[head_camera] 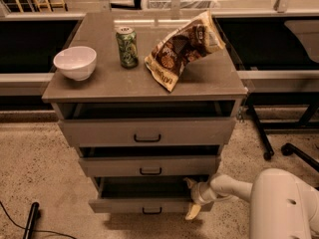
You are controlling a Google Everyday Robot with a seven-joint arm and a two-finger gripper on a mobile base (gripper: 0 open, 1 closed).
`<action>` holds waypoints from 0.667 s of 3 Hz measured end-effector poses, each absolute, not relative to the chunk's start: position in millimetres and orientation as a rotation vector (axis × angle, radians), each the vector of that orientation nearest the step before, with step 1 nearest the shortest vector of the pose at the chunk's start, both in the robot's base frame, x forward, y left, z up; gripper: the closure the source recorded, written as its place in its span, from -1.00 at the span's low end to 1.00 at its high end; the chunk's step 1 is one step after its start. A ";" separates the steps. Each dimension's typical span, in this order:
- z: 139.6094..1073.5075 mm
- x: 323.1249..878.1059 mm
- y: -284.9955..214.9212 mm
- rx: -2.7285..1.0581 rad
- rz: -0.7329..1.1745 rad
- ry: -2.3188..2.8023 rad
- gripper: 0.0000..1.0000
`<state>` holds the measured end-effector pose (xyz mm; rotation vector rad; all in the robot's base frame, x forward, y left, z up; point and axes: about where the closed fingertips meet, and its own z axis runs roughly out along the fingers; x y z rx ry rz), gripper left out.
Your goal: Open bottom drawer
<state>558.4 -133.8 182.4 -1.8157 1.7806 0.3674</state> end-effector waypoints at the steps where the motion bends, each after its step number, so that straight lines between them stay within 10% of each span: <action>1: 182.3 558.3 -133.8 -1.816 0.367 1.781 -1.00; 2: 178.4 540.7 -134.9 -1.834 0.371 1.819 -1.00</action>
Offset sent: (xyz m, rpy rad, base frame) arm -0.0430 -0.0072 -0.0076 -0.0766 0.0725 -0.0152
